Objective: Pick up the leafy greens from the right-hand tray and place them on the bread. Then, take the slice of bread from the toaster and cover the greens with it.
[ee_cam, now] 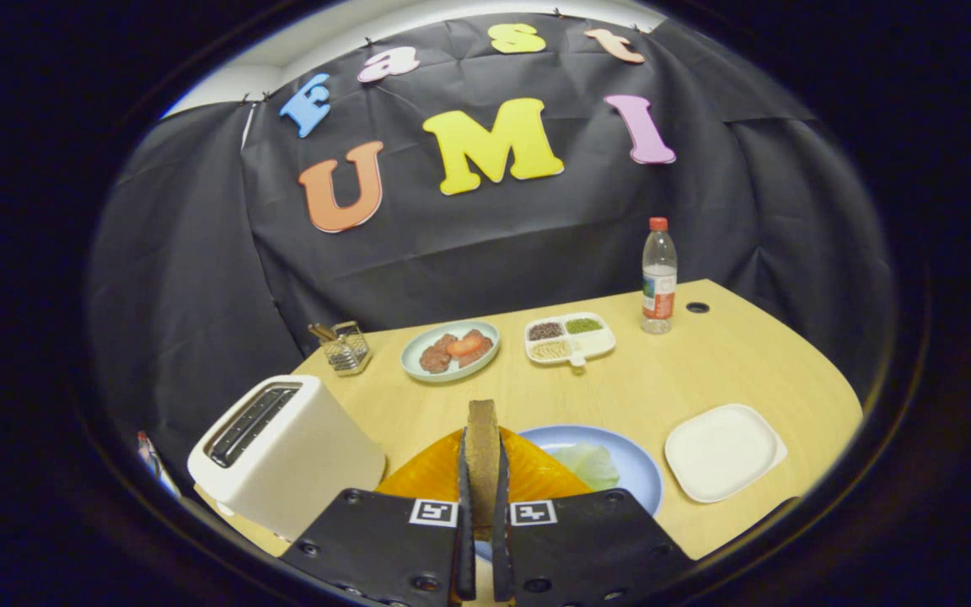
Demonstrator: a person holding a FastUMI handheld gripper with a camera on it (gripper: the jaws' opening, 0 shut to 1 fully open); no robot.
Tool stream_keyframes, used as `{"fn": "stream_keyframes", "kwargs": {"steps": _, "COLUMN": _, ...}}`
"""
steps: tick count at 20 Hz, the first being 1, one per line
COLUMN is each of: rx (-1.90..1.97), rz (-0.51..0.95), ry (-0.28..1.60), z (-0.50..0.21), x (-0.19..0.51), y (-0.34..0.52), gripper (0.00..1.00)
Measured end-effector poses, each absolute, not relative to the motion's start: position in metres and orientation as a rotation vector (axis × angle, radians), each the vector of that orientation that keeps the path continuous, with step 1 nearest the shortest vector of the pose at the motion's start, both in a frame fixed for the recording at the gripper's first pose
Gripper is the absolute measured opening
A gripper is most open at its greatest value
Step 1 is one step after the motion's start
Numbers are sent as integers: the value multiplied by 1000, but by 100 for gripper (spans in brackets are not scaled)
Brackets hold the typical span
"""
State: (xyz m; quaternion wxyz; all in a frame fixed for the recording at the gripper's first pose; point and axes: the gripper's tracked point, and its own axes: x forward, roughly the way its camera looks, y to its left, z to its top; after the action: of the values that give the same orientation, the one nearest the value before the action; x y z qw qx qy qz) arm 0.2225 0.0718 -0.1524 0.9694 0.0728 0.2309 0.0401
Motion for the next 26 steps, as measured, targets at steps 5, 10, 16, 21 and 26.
{"fn": "stream_keyframes", "kwargs": {"steps": 5, "rx": 191, "rz": 73, "ry": 506, "z": -182, "x": 227, "y": 37, "gripper": 8}}
{"fn": "stream_keyframes", "kwargs": {"steps": 10, "rx": 145, "rz": 40, "ry": 552, "z": -212, "x": 230, "y": 9, "gripper": 9}}
{"fn": "stream_keyframes", "kwargs": {"steps": 16, "rx": 124, "rz": 22, "ry": 585, "z": -231, "x": 232, "y": -6, "gripper": 20}}
{"fn": "stream_keyframes", "kwargs": {"steps": 21, "rx": 75, "rz": 24, "ry": 539, "z": -220, "x": 222, "y": -10, "gripper": 77}}
{"fn": "stream_keyframes", "kwargs": {"steps": 26, "rx": 43, "rz": -24, "ry": 413, "z": -181, "x": 195, "y": -17, "gripper": 96}}
